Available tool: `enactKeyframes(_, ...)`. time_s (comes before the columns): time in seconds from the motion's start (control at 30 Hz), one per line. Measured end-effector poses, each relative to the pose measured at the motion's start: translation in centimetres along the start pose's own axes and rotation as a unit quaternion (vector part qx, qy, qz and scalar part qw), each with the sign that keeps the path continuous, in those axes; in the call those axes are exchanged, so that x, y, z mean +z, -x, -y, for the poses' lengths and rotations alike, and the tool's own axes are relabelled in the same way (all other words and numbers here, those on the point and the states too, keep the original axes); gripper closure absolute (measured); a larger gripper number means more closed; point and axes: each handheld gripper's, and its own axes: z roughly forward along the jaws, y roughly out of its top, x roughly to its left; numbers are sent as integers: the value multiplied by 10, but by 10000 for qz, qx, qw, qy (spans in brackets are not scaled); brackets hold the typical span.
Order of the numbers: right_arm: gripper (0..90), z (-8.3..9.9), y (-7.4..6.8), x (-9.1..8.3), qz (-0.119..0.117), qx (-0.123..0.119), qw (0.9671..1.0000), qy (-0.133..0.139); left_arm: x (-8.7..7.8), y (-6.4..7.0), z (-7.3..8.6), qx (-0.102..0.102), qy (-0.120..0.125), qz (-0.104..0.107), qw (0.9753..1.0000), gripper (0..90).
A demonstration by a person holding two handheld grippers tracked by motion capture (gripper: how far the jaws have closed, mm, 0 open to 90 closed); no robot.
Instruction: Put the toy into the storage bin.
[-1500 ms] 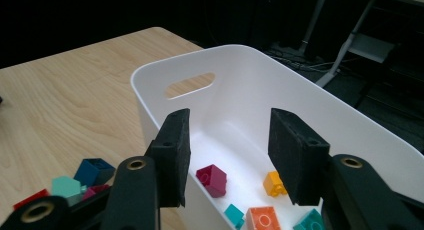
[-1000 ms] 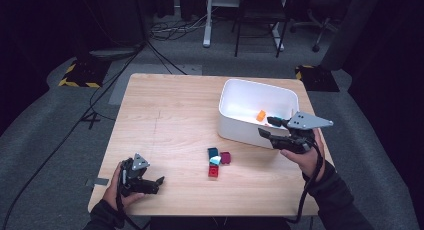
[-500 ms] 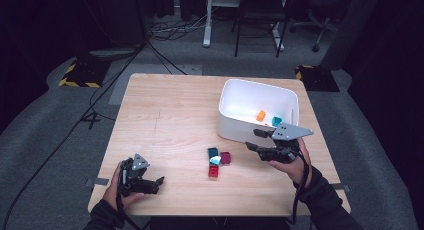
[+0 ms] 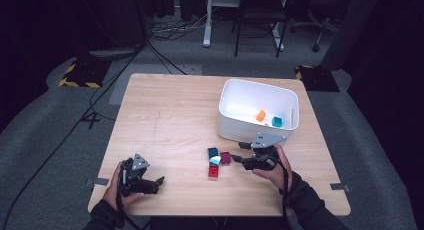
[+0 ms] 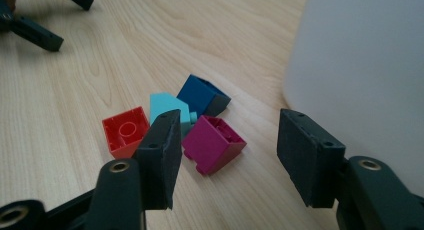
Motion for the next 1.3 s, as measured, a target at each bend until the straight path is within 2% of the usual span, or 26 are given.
enactKeyframes(0.17, 415, 6, -4, 20, -45, -5, 9998, -177, 0, 0, 0, 1, 0, -1, 10000, 5)
enactKeyframes(0.43, 392, 12, -8, 45, -105, 141, 9991, -394, 0, 0, 0, 1, 0, -1, 10000, 5)
enactKeyframes(0.47, 389, 12, -8, 48, -78, 71, 9991, -401, 0, 0, 0, 0, 0, 1, 10000, 5)
enactKeyframes(0.57, 385, 13, -7, 53, -55, 179, 9989, -438, 0, 0, 0, 0, 0, 0, 10000, 5)
enactKeyframes(0.67, 381, 15, -5, 58, -32, 159, 9985, -527, 0, 0, 0, 0, 0, 1, 10000, 5)
enactKeyframes(0.7, 380, 16, -5, 60, -49, 235, 9982, -545, 0, 0, 0, 0, 1, -1, 10000, 5)
enactKeyframes(0.73, 384, 16, -4, 61, -29, 166, 9980, -611, 0, 0, 0, 0, 1, -1, 10000, 5)
enactKeyframes(0.77, 395, 16, -6, 63, -46, 230, 9980, -582, 0, 0, 0, 0, 0, 0, 10000, 5)
enactKeyframes(0.8, 398, 17, -5, 63, -1, 143, 9977, -658, 0, 0, 0, 1, 1, 0, 10000, 5)
enactKeyframes(0.9, 403, 16, -6, 65, 24, 184, 9981, -584, 0, 0, 0, 0, 1, 1, 10000, 5)
enactKeyframes(0.93, 404, 16, -5, 65, 54, 118, 9981, -602, 0, 0, 0, -1, 2, 0, 10000, 5)
enactKeyframes(1.03, 405, 17, -7, 65, 32, 189, 9982, -576, 0, 0, 0, 1, 2, -2, 10000, 5)
enactKeyframes(1.1, 405, 17, -5, 63, 97, 134, 9979, -631, 0, 0, 0, 0, 3, -1, 10000, 5)
enactKeyframes(1.13, 405, 18, -5, 63, 92, 111, 9980, -615, 0, 0, 0, 0, 2, 0, 10000, 5)
enactKeyframes(1.17, 405, 18, -7, 62, 60, 252, 9980, -572, 0, 0, 0, 1, 0, 0, 10000, 5)
enactKeyframes(1.3, 405, 18, -7, 56, 1, 225, 9986, -481, 0, 0, 0, 1, 0, 0, 10000, 5)
